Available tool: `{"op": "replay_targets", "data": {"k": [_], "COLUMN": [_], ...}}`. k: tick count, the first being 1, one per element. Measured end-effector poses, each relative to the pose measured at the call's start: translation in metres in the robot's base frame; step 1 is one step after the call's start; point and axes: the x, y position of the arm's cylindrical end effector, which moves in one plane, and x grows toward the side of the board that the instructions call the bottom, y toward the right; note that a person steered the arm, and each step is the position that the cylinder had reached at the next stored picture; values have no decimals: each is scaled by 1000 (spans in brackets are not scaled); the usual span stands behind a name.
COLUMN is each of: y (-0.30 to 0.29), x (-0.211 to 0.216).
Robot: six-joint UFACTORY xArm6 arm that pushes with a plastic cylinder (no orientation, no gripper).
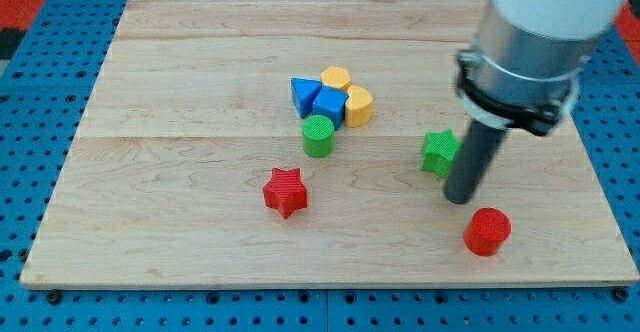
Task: Move the green star above the red circle
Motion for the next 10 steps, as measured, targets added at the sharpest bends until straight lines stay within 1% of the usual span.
{"op": "replay_targets", "data": {"k": [1, 2, 3, 4, 5, 6, 7, 8, 9, 10], "y": [-14, -14, 11, 48, 54, 44, 37, -48, -51, -40], "x": [34, 90, 90, 78, 70, 40, 61, 57, 15, -10]}}
